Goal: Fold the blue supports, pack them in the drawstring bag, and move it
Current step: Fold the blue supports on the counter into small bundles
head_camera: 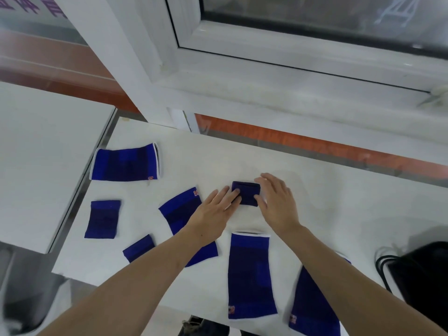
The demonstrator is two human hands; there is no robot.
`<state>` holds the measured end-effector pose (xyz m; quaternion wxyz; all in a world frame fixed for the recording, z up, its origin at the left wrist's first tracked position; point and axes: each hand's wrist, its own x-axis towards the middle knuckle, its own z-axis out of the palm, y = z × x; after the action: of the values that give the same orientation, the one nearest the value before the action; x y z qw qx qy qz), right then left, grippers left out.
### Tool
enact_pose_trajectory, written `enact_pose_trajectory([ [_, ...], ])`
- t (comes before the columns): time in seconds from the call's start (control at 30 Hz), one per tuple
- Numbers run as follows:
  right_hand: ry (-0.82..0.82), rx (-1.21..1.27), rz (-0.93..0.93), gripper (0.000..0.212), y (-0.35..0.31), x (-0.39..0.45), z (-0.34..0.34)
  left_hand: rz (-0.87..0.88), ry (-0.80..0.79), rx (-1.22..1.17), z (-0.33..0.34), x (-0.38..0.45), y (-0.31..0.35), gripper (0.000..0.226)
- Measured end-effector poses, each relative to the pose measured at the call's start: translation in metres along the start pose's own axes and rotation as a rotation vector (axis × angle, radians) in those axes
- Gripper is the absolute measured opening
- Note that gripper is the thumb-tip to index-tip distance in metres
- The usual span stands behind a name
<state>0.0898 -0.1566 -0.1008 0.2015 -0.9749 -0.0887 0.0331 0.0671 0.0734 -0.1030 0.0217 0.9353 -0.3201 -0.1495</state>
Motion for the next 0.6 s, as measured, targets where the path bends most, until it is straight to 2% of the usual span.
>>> enact_pose_trajectory([
  [0.07,-0.011,-0.111,-0.103,0.044,0.006,-0.006,0.003,-0.023,0.011,0.038,0.0,0.0,0.003,0.072],
  [0.23,-0.082,-0.144,-0.044,0.047,0.014,-0.006,0.011,0.02,0.066,0.07,-0.011,0.007,0.008,0.06],
  [0.47,-0.155,-0.18,-0.053,0.052,0.023,0.002,0.01,0.112,-0.024,0.162,-0.011,0.013,-0.009,0.065],
  [0.6,-0.176,-0.185,-0.066,0.054,0.025,0.002,0.011,0.092,-0.054,0.165,-0.01,0.016,-0.008,0.068],
])
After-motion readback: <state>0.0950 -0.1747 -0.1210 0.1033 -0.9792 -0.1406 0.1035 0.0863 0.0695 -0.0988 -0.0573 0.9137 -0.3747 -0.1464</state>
